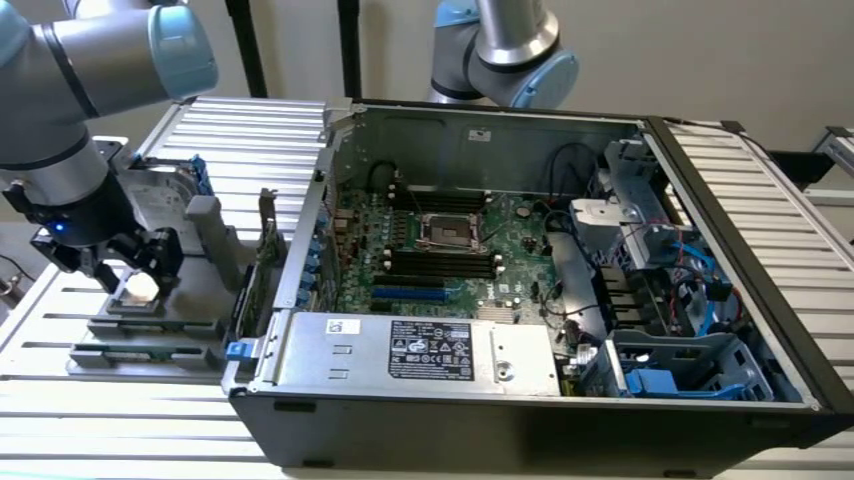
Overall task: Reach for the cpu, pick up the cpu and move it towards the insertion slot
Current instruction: 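Pick up the cpu and move it towards the insertion slot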
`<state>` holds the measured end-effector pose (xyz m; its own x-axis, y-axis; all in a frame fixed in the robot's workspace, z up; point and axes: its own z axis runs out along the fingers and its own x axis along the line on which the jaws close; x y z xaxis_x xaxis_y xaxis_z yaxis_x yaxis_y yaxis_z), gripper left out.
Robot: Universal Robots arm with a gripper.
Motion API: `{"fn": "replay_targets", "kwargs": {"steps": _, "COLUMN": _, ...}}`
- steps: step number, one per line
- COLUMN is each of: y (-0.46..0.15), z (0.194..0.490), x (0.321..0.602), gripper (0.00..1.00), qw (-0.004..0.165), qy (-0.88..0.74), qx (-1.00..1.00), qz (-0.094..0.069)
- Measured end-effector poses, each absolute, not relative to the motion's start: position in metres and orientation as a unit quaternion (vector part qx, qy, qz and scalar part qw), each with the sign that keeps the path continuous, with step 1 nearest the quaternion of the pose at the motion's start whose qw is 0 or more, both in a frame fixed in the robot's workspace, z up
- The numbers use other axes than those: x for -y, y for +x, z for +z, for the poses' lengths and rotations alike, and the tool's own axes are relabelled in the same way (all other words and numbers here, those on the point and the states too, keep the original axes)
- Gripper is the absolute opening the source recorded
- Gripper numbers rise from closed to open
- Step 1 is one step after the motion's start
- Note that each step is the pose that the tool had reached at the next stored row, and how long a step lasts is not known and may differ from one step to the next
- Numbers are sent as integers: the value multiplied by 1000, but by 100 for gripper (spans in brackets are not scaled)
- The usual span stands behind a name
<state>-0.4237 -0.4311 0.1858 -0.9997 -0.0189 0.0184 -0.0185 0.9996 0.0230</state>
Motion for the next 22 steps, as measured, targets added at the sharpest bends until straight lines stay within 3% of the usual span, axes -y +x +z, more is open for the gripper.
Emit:
{"fn": "replay_targets", "kwargs": {"steps": 8, "y": -423, "z": 185, "x": 430, "gripper": 71, "qw": 9, "qy": 9, "qx": 1000, "qz": -9}}
{"fn": "replay_targets", "kwargs": {"steps": 10, "y": -423, "z": 185, "x": 430, "gripper": 62, "qw": 9, "qy": 9, "qx": 1000, "qz": -8}}
{"fn": "replay_targets", "kwargs": {"steps": 16, "y": -423, "z": 185, "x": 430, "gripper": 62, "qw": 9, "qy": 9, "qx": 1000, "qz": -7}}
{"fn": "replay_targets", "kwargs": {"steps": 22, "y": -423, "z": 185, "x": 430, "gripper": 55, "qw": 9, "qy": 9, "qx": 1000, "qz": -7}}
